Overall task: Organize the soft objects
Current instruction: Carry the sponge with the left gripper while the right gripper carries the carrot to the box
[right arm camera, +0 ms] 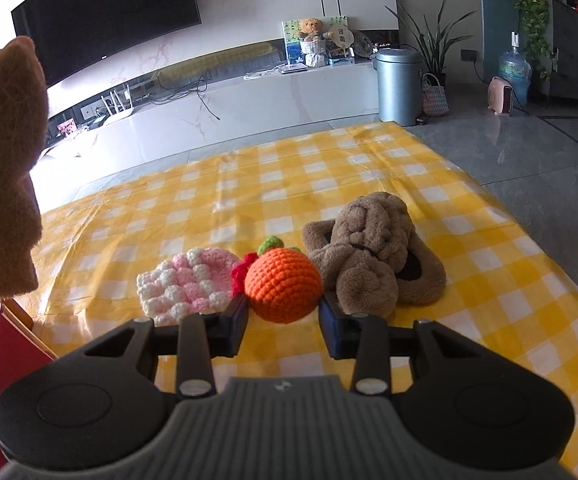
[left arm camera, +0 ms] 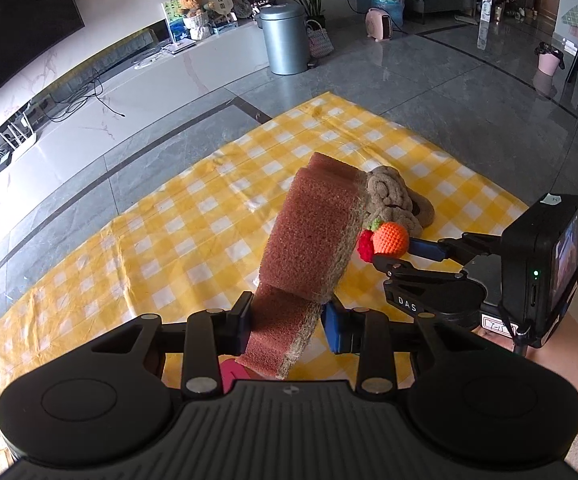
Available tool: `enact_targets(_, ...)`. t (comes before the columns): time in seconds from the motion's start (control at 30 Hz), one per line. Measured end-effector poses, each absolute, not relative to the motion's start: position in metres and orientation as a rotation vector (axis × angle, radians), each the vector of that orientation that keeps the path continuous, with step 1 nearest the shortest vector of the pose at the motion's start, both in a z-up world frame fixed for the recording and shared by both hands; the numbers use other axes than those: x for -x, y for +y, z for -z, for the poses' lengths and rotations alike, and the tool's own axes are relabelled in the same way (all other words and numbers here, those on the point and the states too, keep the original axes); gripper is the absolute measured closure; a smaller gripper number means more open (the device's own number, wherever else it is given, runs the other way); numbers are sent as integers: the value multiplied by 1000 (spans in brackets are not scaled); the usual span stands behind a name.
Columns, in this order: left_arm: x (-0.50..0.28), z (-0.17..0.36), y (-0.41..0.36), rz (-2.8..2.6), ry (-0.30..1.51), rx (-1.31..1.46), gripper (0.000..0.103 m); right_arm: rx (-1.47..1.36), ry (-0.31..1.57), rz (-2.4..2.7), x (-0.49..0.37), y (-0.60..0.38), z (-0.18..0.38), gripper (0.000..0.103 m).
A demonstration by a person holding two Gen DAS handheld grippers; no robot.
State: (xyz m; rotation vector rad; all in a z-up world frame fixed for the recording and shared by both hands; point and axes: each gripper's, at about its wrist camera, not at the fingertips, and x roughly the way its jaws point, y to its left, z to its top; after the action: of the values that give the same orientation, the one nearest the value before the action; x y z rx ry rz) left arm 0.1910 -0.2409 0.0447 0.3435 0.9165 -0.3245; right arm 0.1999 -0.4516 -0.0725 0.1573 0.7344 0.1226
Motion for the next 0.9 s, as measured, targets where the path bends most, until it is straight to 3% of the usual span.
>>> enact_targets(0.3, -170, -67, -180, 239, 888, -238, 63, -249, 627, -263, -180, -439, 37, 65)
enact_targets(0.53, -131, -83, -92, 155, 817, -97, 63, -282, 520, -439, -150, -405, -5, 65)
enact_targets(0.77, -95, -71, -13, 63, 773, 72, 63, -264, 450, -768, -122, -353, -37, 65)
enact_targets(0.9, -85, -58, 11, 47, 755, 129, 63, -201, 506, -928, -112, -317, -42, 65)
